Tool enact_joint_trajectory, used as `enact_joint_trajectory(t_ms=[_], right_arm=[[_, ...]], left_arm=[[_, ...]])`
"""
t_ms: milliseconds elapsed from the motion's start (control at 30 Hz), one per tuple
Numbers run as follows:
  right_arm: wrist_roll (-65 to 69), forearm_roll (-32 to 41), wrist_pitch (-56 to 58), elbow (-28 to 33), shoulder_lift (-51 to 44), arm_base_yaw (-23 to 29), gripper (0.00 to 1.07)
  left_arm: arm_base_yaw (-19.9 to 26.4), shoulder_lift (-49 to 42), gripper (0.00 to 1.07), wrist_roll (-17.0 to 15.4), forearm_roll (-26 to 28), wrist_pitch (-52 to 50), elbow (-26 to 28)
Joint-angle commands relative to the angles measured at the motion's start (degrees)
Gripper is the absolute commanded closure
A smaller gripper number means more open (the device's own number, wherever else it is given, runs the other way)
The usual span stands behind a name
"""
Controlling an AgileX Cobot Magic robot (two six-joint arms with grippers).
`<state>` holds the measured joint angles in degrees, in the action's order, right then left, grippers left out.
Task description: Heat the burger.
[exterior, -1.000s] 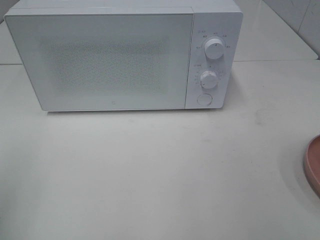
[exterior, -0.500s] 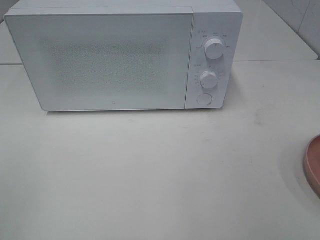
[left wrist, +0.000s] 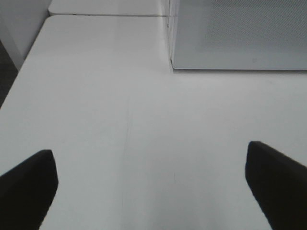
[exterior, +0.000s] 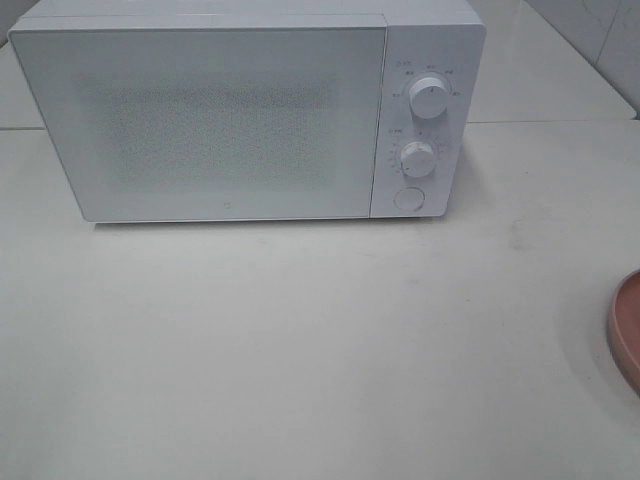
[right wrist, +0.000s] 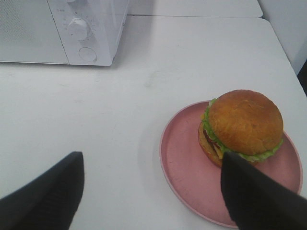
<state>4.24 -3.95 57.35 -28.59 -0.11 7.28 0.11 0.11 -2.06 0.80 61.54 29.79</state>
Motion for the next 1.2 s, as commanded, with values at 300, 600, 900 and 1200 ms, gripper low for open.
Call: enact_joint_trajectory(t_ms=[300,600,900,1200], right_arm=[[-0.74,0.17,-0.11,0.06,-1.72,-0.40,0.31],[-0.74,0.17,-0.11,0.06,-1.72,-0.40,0.31],[-0.74,0.17,-0.11,0.06,-1.72,-0.40,0.31],[-0.74,0.17,-0.11,0.06,-1.72,-0.40,0.31]], left_arm=[[0.57,-1.83,0.06,-0.46,0.52,-0.40,-0.11],[0.57,-1.43,0.06,-0.46,0.46,-0.40,-0.11],[0.57,-1.43,0.06,-0.46,0.46,-0.40,-0.11],[0.57,-1.43,0.06,-0.46,0.46,-0.40,-0.11]])
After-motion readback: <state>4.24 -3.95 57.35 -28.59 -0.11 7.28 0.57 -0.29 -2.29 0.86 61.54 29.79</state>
